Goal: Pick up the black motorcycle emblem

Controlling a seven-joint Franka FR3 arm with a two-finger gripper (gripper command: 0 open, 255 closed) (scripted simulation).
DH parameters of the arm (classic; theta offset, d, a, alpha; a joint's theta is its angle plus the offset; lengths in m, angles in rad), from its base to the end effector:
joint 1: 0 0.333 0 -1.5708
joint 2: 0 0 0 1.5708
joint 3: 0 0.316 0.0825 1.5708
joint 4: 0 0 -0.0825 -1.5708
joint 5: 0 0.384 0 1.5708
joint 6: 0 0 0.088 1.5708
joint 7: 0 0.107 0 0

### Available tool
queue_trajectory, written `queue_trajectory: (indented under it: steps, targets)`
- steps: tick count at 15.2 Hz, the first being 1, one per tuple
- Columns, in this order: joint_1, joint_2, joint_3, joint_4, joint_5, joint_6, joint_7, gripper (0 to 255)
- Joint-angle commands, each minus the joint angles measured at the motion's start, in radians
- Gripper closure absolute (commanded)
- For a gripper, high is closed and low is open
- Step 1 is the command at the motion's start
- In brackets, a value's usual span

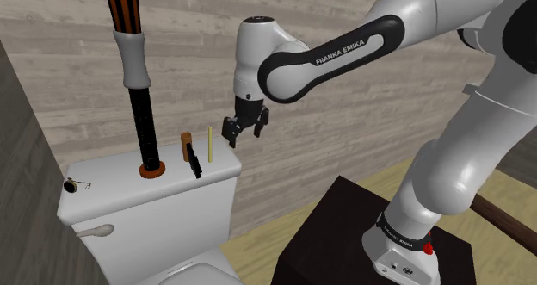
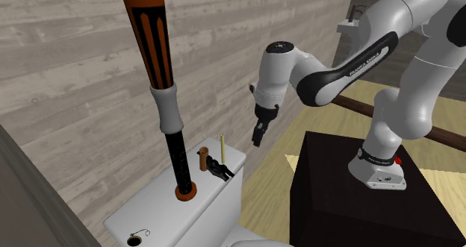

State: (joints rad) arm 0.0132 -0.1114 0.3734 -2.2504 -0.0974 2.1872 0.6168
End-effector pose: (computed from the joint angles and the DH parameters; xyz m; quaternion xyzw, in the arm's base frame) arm 0.4717 0.1905 0.4128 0.9941 -0.0881 0.0463 0.0436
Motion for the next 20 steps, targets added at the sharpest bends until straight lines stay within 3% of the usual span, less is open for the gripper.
queue_trajectory:
  steps: [1, 6, 13, 20]
  targets:
    - [0.001, 0.081, 0.020, 0.054, -0.050, 0.026, 0.078, 0]
    - [0.034, 0.286, 0.029, 0.223, -0.190, 0.049, 0.258, 0]
    - [0.129, 0.553, -0.017, 0.506, -0.334, 0.019, 0.430, 0]
    - [0.139, 0.602, -0.035, 0.483, -0.367, 0.086, 0.462, 0]
